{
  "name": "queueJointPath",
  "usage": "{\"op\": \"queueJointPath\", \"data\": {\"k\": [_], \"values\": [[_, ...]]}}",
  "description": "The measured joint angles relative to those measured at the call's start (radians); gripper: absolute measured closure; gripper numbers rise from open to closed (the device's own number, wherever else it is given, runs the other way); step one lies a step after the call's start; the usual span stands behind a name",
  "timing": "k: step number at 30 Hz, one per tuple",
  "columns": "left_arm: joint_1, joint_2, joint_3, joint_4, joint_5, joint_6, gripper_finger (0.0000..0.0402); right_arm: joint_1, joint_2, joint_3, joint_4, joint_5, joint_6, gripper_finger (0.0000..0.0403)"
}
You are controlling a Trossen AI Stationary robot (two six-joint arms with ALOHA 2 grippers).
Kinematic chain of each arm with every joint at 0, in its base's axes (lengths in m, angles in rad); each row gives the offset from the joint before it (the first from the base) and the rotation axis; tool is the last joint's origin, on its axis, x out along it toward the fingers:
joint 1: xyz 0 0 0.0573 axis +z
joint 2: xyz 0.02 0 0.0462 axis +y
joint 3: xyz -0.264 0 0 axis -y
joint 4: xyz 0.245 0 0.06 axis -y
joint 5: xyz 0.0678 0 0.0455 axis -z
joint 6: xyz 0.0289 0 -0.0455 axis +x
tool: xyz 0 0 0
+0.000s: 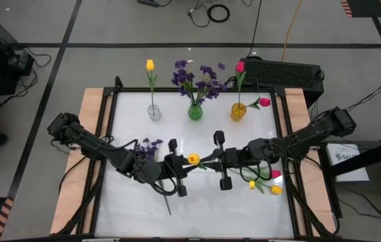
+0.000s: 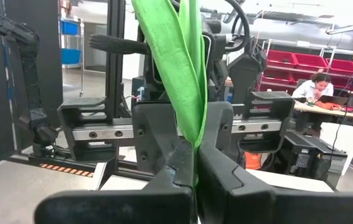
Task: Sort flowers into vase by color
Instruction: Put the left yellow flower into the transparent vase
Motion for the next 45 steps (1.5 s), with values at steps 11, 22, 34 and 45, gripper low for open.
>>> {"op": "queueJointPath", "data": {"k": [11,22,34,45], "values": [[-0.010,-0.034,0.000,-0.083,-0.002,0.020,0.0394,0.000,-0.052,0.001,-0.160,0.028,0.101,0.0303],[-0.003,-0.241,0.000,-0.519,-0.265,-0.036,0.0396,0.056,-0.228,0.001,-0.580,0.105,0.224,0.0189],[0.324,-0.595,-0.082,-0.639,-0.177,-0.061,0.0396,0.098,-0.230,0.001,-0.600,0.105,0.196,0.0206],[0.569,-0.752,-0.476,-0.214,0.139,0.201,0.0397,0.098,-0.230,0.001,-0.606,0.105,0.160,0.0207]]}}
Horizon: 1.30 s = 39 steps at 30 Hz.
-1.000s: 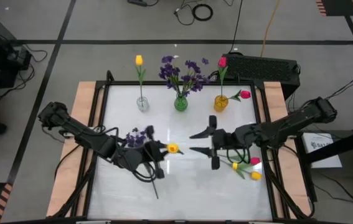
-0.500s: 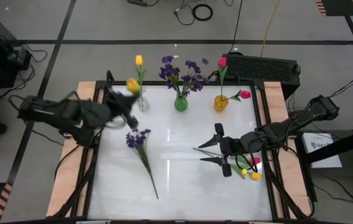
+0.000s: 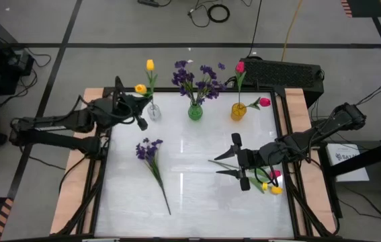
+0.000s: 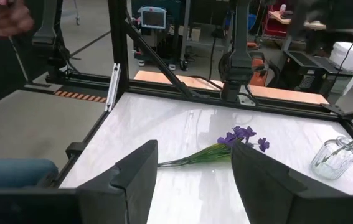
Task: Sort flowers into vase by color
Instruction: Put the left yellow flower into the transparent vase
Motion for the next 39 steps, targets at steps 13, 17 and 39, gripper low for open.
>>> {"op": "queueJointPath", "data": {"k": [13,17,39], "values": [[0.198,-0.018,-0.198,0.114,0.153,0.029,0.0397,-0.003,0.000,0.000,-0.011,0.004,-0.045,0.0207],[0.243,-0.018,-0.199,0.120,0.185,0.038,0.0397,-0.020,0.000,0.000,-0.009,0.005,-0.057,0.0207],[0.350,-0.017,-0.199,0.072,0.339,0.014,0.0391,-0.100,0.000,0.000,-0.009,0.000,-0.108,0.0206]]}}
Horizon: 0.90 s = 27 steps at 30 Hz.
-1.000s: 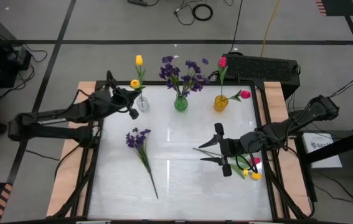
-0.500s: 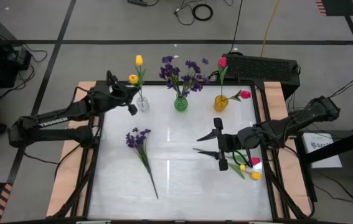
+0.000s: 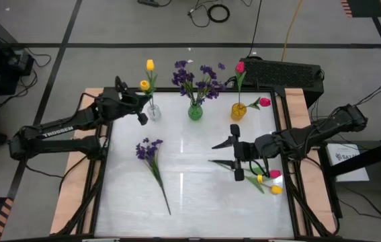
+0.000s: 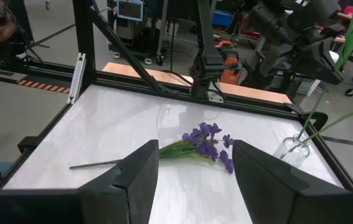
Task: Sort flowers into vase by color
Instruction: Put the left yellow flower into the transparent vase
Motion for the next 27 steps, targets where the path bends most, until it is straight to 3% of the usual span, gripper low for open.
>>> {"op": "queueJointPath", "data": {"k": [15,27], "values": [[0.000,0.115,0.001,-0.001,0.000,-0.013,0.0385,0.000,0.000,0.000,-0.001,0.000,0.000,0.0206],[-0.001,0.118,0.001,-0.064,-0.007,-0.066,0.0252,0.000,0.000,0.000,-0.003,0.000,0.000,0.0206]]}}
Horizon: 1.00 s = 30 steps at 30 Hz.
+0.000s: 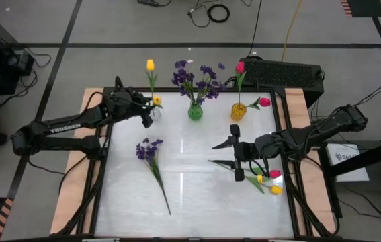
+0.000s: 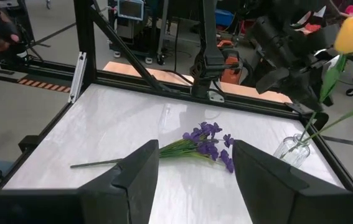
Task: Sort flowers into vase by color
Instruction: Put the left yellow flower into the transparent vase
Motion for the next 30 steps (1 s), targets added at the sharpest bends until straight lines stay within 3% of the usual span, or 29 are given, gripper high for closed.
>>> {"op": "queueJointPath", "data": {"k": [9,19,30], "values": [[-0.051,-0.071,0.011,-0.091,-0.005,-0.077,0.0183,0.000,0.000,0.000,-0.011,0.000,0.000,0.0206],[-0.072,-0.137,0.011,-0.255,-0.101,-0.215,0.0069,0.000,0.000,0.000,-0.012,0.000,0.000,0.0206],[-0.071,-0.137,0.030,-0.342,-0.119,-0.343,0.0051,0.000,0.000,0.000,-0.014,0.000,0.007,0.0206]]}}
